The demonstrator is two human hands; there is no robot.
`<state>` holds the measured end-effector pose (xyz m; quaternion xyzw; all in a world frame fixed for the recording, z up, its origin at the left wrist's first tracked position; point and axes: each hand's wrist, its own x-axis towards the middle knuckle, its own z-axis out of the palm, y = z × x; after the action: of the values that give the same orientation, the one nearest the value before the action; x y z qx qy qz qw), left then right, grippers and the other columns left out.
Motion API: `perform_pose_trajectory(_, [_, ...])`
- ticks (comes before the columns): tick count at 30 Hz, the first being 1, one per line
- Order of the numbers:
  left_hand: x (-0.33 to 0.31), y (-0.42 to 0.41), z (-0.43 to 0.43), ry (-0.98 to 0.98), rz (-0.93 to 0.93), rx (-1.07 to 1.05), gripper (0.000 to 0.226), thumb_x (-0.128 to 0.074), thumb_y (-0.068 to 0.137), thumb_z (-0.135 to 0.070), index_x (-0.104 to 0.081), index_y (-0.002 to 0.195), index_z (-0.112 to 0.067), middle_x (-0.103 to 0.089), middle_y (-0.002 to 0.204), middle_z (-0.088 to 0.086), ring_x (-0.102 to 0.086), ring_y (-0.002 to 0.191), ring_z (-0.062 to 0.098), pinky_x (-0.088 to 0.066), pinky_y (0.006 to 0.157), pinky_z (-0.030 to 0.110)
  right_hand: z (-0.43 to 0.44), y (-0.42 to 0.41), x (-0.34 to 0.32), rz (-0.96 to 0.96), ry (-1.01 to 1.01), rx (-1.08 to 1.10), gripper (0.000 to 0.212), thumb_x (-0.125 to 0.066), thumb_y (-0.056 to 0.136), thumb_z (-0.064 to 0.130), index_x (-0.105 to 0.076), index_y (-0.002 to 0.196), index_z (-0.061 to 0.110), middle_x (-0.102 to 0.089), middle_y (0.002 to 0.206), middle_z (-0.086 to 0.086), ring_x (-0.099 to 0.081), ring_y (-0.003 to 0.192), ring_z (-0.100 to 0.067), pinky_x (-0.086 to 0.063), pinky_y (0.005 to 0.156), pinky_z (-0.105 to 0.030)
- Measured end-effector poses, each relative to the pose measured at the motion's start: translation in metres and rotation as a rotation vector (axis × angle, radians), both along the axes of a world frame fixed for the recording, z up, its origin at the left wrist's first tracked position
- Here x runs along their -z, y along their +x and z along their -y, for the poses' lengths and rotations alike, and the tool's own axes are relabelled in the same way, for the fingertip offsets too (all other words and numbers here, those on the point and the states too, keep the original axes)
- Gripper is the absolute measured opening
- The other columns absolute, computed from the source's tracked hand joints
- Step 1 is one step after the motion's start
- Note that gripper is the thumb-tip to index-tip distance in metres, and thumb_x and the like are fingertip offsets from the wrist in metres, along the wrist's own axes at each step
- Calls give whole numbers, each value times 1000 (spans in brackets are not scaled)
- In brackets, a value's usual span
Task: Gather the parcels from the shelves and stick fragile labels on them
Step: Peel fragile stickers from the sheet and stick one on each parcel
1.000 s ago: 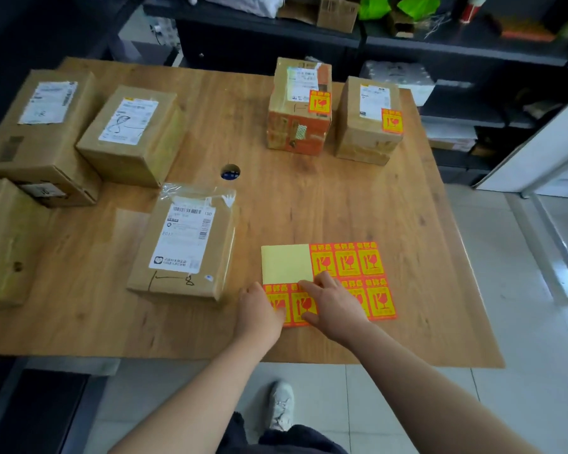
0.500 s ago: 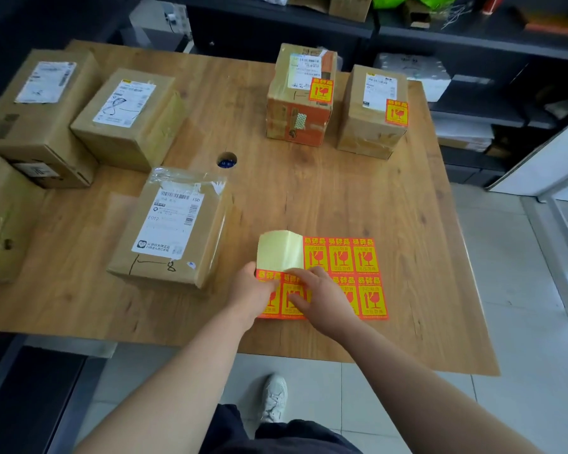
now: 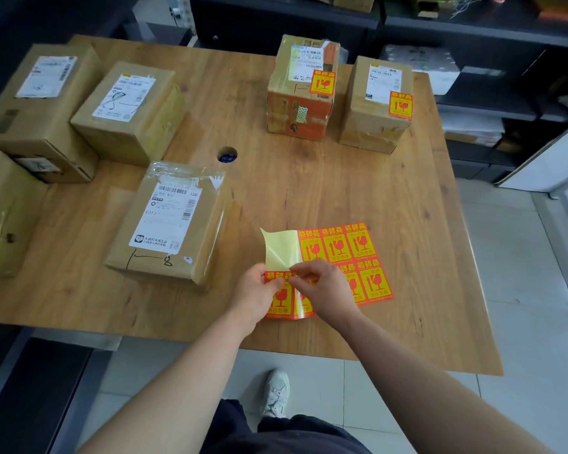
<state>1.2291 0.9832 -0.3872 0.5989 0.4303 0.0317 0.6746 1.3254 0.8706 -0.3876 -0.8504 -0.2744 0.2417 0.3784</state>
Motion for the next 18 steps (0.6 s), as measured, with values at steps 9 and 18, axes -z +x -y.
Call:
perform_pose_trajectory(9, [0,-5,-1,68,-33,101,11,-59,93,-20,-59,96,-31,-70,95,-6,-68,87,10,-55,76,32,0,4,-1,8,-77,-55,7,-71,82,28,-64,82,27,-65,82,13,-61,76,-1,-56,66,-27])
perform_pose_trajectory(18, [3,-4,-3,35,-53,0,7,-62,90,-15,-61,94,-21,-71,93,3,-69,84,18,-58,74,38,1,-3,0,16,-23,-59,21,-71,83,28,-71,104,24,-64,90,11,-60,76,1,-49,63,-14])
